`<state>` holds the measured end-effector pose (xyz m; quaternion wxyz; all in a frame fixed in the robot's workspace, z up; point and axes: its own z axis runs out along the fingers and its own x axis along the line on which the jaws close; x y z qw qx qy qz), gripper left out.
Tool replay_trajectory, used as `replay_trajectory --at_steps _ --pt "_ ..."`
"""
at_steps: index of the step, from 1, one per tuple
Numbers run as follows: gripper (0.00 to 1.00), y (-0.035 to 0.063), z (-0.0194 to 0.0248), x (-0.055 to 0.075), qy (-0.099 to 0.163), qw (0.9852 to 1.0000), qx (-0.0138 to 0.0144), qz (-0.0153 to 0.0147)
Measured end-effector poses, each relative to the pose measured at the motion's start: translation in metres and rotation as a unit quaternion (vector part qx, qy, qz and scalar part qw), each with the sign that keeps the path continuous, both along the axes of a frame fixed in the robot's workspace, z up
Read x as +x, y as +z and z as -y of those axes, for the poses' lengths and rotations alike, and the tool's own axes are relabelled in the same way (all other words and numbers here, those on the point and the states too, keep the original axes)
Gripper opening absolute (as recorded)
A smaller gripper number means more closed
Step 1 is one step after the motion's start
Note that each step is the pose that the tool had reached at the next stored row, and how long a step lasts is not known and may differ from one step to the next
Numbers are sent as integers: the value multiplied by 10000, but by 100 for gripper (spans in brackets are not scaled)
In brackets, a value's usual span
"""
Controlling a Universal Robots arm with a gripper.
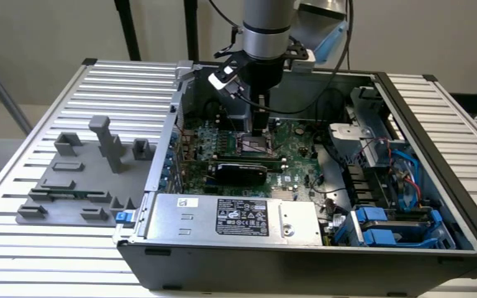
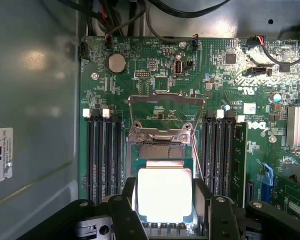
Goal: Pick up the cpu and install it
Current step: 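Place the cpu into insertion slot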
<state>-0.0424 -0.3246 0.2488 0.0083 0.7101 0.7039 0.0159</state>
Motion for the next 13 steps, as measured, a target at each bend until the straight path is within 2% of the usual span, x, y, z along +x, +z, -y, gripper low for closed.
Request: replay_trajectory --at_steps 4,13 --pt "55 -73 0 0 -3 10000 -18 2" --pt "55 -234 0 -1 -27 10000 -23 2"
